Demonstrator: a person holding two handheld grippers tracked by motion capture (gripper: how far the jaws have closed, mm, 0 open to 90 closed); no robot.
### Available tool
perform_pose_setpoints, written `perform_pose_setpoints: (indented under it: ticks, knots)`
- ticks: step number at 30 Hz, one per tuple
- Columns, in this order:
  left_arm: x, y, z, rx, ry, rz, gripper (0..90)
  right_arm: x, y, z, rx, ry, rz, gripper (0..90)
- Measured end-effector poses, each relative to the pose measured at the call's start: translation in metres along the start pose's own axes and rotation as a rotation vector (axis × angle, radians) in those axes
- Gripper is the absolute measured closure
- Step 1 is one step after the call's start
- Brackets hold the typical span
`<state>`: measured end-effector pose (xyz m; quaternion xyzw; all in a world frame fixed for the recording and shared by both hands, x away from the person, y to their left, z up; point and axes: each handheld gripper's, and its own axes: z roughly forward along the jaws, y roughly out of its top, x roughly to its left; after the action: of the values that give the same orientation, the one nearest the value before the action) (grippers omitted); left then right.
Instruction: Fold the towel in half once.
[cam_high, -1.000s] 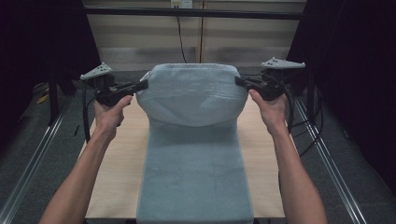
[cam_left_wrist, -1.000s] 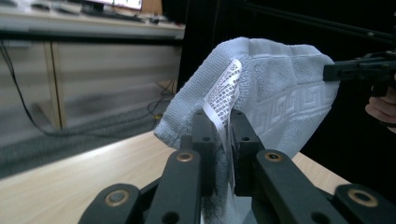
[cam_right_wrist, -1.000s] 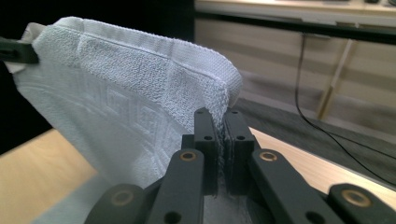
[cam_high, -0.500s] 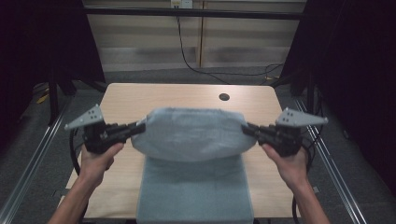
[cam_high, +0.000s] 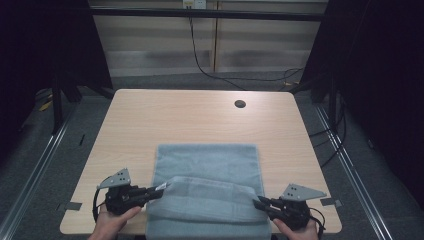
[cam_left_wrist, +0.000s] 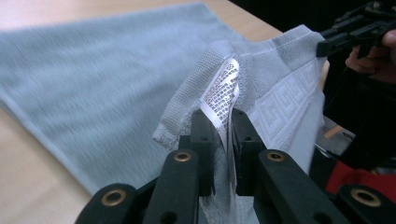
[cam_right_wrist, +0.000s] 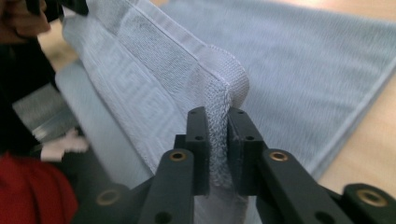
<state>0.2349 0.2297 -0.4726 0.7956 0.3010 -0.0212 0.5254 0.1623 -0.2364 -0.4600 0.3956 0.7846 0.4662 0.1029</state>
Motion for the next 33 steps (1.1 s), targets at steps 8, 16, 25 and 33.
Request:
perform_pose_setpoints:
  ticks: [8, 16, 25, 33]
  knots:
    - [-0.029, -0.022, -0.014, 0.056, -0.062, 0.041, 79.4, 0.023, -0.028, -0.013, 0.058, 0.084, -0.006, 70.8]
    - [-0.035, -0.018, -0.036, -0.001, -0.137, 0.049, 64.7, 0.028, -0.026, -0.033, 0.057, 0.13, -0.011, 58.3]
    - [-0.011, 0.003, -0.033, -0.023, -0.069, 0.029, 58.4, 0.001, -0.02, -0.024, 0.019, 0.055, 0.05, 54.6]
    - [0.009, 0.02, 0.008, 0.053, -0.029, 0.015, 58.3, -0.026, 0.001, 0.013, 0.037, 0.047, 0.032, 53.9]
